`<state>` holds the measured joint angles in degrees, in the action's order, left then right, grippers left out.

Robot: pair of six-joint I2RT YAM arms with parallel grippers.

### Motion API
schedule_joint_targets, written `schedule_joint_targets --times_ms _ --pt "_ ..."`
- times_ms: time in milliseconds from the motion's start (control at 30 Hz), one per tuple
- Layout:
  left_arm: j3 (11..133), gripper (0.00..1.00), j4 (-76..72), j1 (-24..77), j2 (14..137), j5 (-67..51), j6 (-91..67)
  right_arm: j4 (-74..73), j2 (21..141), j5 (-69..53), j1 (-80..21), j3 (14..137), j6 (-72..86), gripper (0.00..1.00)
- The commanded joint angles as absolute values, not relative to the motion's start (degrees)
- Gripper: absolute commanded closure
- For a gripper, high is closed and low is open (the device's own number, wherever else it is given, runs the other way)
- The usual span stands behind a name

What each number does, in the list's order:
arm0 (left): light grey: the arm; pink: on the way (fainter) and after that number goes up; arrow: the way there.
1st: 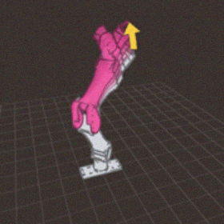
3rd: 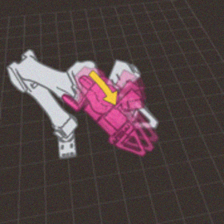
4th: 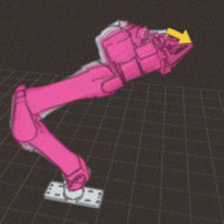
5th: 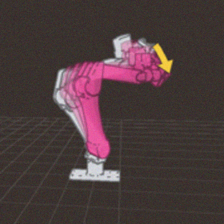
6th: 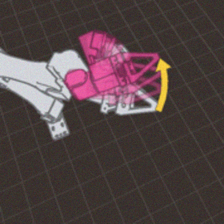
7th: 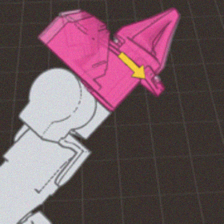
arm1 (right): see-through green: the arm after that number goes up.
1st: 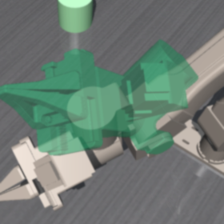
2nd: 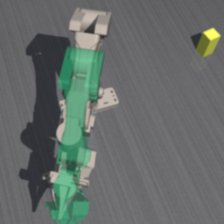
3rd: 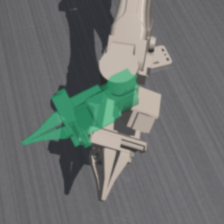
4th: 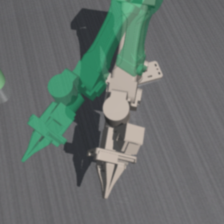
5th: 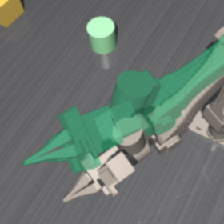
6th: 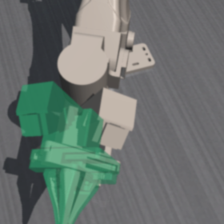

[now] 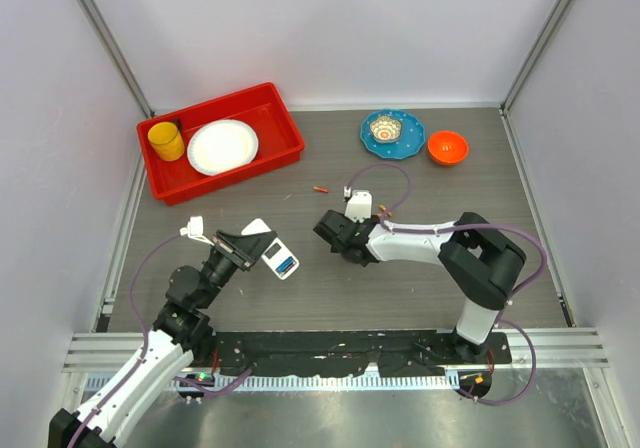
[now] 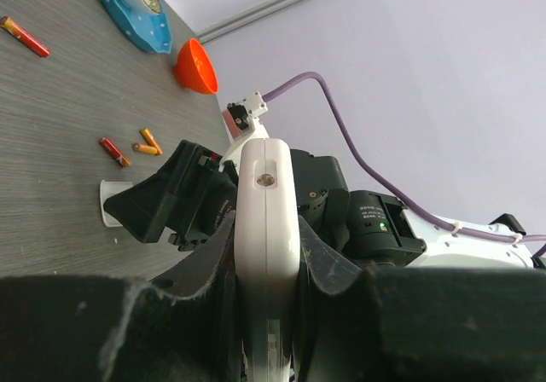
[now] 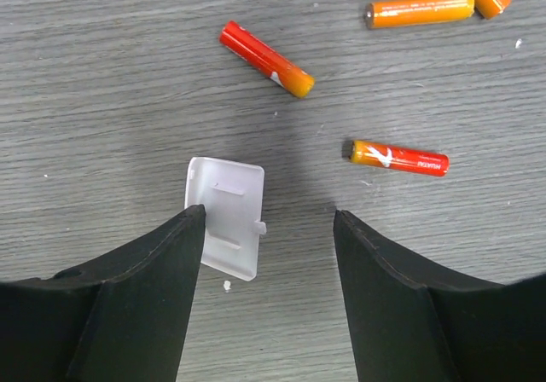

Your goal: Load the batteries into the remote control

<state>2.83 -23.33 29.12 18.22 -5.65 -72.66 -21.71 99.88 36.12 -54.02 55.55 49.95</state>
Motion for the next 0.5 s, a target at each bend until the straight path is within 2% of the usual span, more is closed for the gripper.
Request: schedule_joint_targets --times_ms 0,300,400,467 --pt "1.32 1.00 -25.58 29.00 17.32 -6.06 -73.12 -28.12 104.23 36.65 -55.37 56.86 48.60 0.34" --pt "1.14 1.00 -25.23 29.27 16.87 -6.06 -72.95 -28.65 106.61 36.56 -56.07 58.53 48.60 0.48" --pt "1.14 1.00 -25.31 29.36 16.70 -5.89 -72.86 -28.74 106.44 36.83 -56.16 58.71 48.60 0.56" --pt "1.23 1.00 -25.22 29.36 16.79 -5.89 -72.77 -28.65 106.26 36.83 -56.16 58.71 48.60 0.66"
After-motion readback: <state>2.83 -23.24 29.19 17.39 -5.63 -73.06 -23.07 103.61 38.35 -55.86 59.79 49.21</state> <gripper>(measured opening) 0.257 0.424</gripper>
